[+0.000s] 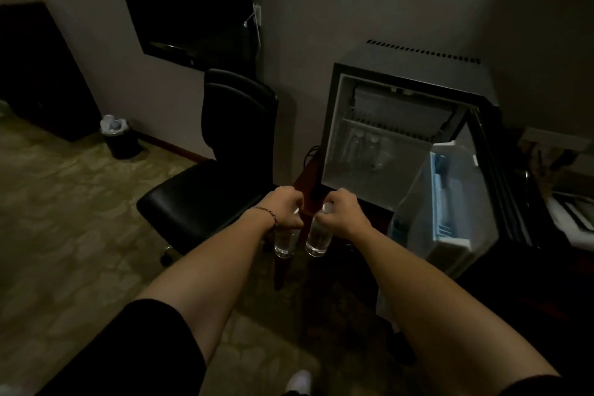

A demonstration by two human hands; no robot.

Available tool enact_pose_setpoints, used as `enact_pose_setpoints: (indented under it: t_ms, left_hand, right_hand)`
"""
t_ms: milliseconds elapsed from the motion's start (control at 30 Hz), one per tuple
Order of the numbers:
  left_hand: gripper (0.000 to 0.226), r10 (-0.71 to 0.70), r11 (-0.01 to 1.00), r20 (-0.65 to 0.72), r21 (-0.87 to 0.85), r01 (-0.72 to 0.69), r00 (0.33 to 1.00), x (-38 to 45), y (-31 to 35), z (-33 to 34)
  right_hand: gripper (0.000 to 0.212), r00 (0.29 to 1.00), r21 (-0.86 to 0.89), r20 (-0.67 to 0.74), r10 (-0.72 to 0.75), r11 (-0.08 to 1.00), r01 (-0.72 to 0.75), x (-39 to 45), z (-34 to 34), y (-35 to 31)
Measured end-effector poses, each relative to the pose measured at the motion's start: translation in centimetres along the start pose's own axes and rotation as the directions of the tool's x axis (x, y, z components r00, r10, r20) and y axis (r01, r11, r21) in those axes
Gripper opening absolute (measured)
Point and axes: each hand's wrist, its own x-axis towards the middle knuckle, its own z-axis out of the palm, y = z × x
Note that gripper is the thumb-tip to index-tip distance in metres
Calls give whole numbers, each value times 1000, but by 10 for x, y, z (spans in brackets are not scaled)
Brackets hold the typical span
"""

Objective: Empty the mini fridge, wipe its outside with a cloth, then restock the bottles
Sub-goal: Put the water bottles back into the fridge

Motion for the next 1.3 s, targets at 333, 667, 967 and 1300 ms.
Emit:
enact_pose_setpoints:
  t_ms: [333,667,967,1300]
  left_hand:
    - [29,75,997,87,-9,-74,993,150,-14,-16]
    - [28,236,972,169,-52,-230,957,271,-1,-20]
    - [20,272,961,265,-117,-249,925,334,20,-3]
    - [24,163,981,300,-150,-123,940,374,21,19]
  right_hand:
    - [23,990,7,76,120,993,-120,139,-26,39]
    - [21,973,84,30,229,969,-231,212,-52,90]
    - [20,905,174,26,424,890,-422,249,-75,130]
    - [28,857,196,147,495,834,-515,282,-68,165]
